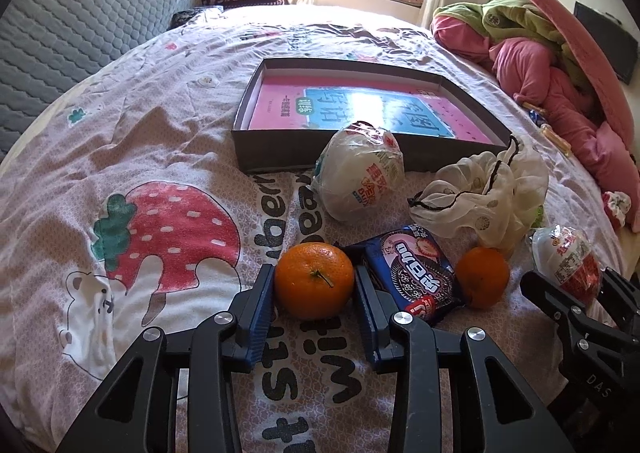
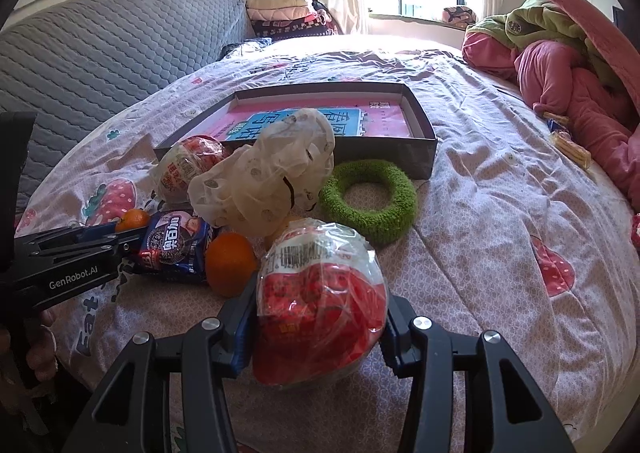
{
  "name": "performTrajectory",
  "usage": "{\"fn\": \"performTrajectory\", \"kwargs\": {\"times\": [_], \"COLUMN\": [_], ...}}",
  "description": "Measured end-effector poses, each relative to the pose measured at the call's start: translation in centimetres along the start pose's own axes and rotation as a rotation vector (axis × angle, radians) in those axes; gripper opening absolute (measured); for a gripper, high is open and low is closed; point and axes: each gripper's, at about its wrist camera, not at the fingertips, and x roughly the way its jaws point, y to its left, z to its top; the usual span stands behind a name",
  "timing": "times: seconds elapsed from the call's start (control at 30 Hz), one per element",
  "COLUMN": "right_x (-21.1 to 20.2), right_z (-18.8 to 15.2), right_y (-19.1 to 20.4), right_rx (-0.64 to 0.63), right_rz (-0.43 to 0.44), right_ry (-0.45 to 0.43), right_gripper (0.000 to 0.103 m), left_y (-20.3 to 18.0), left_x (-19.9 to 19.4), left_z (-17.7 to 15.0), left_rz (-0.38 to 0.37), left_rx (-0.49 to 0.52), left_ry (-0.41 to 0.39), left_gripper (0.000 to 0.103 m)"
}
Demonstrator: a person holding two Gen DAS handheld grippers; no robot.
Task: Organize objects
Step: 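Grasp and lift the orange with left tool while right tool lifts the red bagged ball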
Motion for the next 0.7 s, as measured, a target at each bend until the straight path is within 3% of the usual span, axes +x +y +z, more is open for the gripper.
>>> {"fn": "performTrajectory", "kwargs": {"times": [0.7], "right_x": [-2.7], "right_z": [1.9], "right_y": [0.8], "right_rx": [-0.021], "right_rz": [-0.039], "right_ry": [-0.124], "right_gripper": [0.05], "left_y": [-1.7], "left_x": [-4.6], "left_z": [0.5], "left_rz": [-0.001], "left_rx": [0.023], "left_ry": [-0.112], "left_gripper": [0.039]}}
